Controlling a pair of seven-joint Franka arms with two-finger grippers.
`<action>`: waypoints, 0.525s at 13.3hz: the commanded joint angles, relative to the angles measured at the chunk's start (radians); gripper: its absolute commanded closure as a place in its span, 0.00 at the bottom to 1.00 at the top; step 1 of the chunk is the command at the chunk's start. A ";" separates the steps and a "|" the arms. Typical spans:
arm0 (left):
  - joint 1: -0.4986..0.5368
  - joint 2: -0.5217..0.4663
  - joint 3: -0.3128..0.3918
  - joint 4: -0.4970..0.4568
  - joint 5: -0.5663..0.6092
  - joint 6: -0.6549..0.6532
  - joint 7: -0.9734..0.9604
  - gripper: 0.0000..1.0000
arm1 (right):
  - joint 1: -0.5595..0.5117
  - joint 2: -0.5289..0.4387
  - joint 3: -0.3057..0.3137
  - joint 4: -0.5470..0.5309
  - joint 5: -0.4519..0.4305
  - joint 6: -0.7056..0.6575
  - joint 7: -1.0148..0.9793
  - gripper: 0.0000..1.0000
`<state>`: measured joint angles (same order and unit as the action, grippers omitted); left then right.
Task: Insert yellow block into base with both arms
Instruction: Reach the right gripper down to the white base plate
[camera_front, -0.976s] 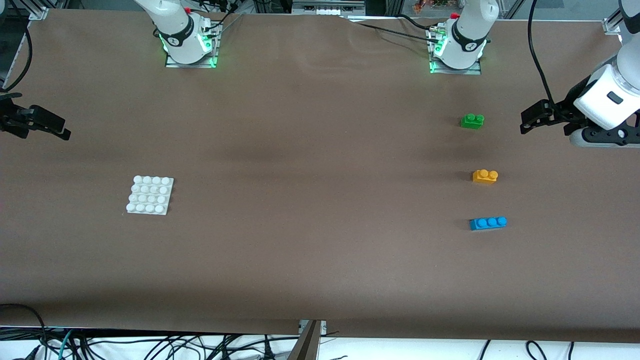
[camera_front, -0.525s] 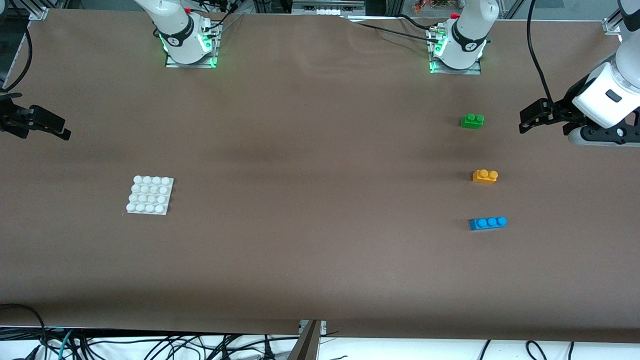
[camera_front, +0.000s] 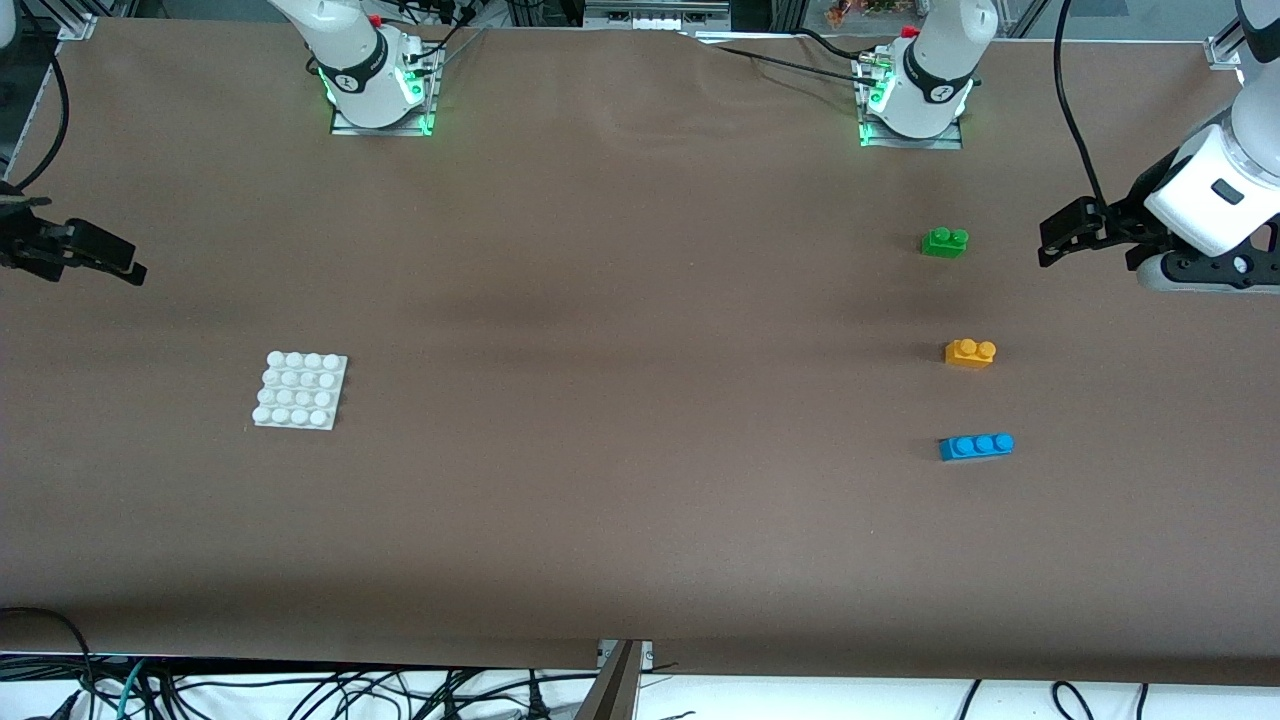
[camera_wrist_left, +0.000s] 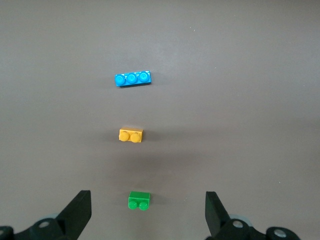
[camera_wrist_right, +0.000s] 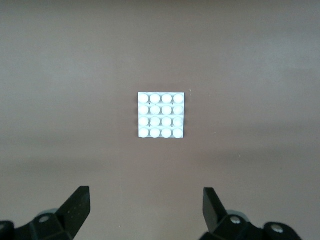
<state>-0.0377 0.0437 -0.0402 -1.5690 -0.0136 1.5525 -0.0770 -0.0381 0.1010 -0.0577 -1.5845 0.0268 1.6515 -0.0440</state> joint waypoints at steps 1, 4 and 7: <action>0.001 -0.013 -0.001 0.001 -0.006 0.003 -0.010 0.00 | -0.011 0.066 0.009 0.020 -0.019 0.005 0.003 0.00; -0.001 -0.013 -0.003 0.001 -0.006 0.003 -0.010 0.00 | -0.013 0.150 0.009 0.018 -0.019 0.020 0.001 0.00; -0.001 -0.012 -0.003 0.000 -0.006 0.005 -0.010 0.00 | -0.013 0.251 0.009 0.008 -0.022 0.105 0.000 0.00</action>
<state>-0.0379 0.0437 -0.0411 -1.5682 -0.0136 1.5525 -0.0770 -0.0392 0.2915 -0.0580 -1.5871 0.0206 1.7151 -0.0440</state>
